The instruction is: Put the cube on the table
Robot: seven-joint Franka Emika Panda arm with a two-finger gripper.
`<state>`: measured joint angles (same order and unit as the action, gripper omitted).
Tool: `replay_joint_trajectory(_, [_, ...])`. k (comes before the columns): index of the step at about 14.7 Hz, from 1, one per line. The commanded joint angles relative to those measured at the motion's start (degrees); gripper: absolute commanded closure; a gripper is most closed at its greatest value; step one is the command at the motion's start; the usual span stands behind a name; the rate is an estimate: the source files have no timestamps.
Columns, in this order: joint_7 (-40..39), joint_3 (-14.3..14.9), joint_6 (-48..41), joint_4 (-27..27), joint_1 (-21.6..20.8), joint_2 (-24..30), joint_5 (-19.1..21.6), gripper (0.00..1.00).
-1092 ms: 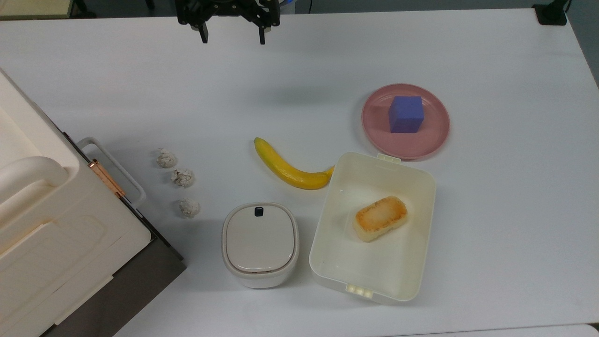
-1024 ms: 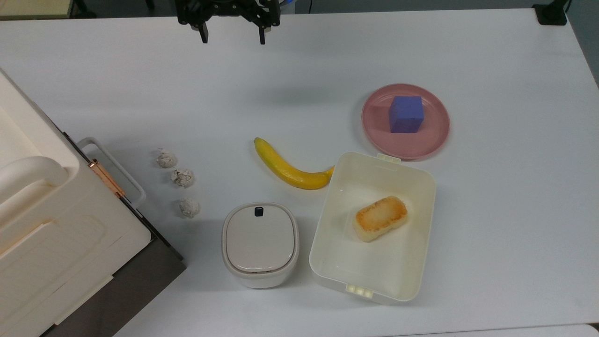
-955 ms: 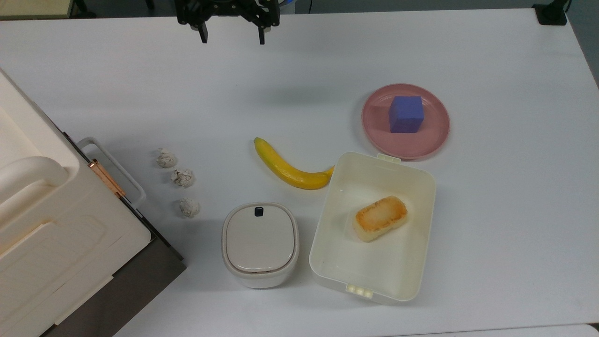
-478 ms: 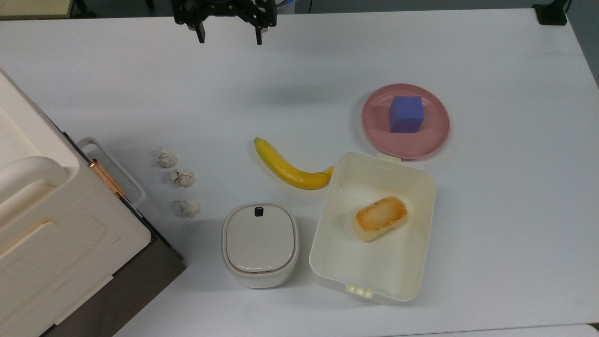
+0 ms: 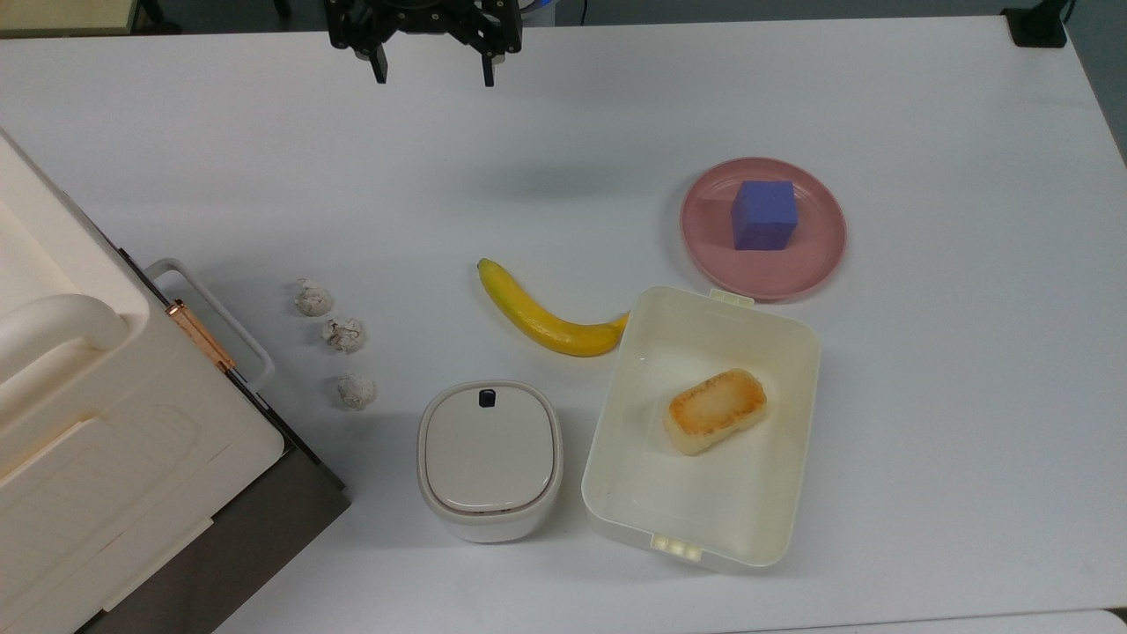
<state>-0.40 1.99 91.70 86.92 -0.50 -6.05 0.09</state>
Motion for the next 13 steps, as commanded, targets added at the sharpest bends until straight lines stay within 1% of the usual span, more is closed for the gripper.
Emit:
replay_joint_trajectory(1, [0.4,0.3,0.9,1.2,-1.1,0.5,-0.3,0.00])
replay_joint_trajectory(4, [0.1,0.7,1.1,1.0,-0.6,0.5,1.0,0.00])
replay_joint_trajectory(8, [0.1,0.6,1.0,1.5,-0.9,0.5,1.2,0.00])
replay_joint_trajectory(10, [0.2,0.4,0.8,1.6,-1.2,-0.4,1.4,0.00])
replay_joint_trajectory(12, [0.6,-0.1,1.4,3.2,-1.4,-0.5,2.2,0.00])
replay_joint_trajectory(13, [0.6,-0.1,2.2,3.0,-1.2,-1.1,3.1,0.00])
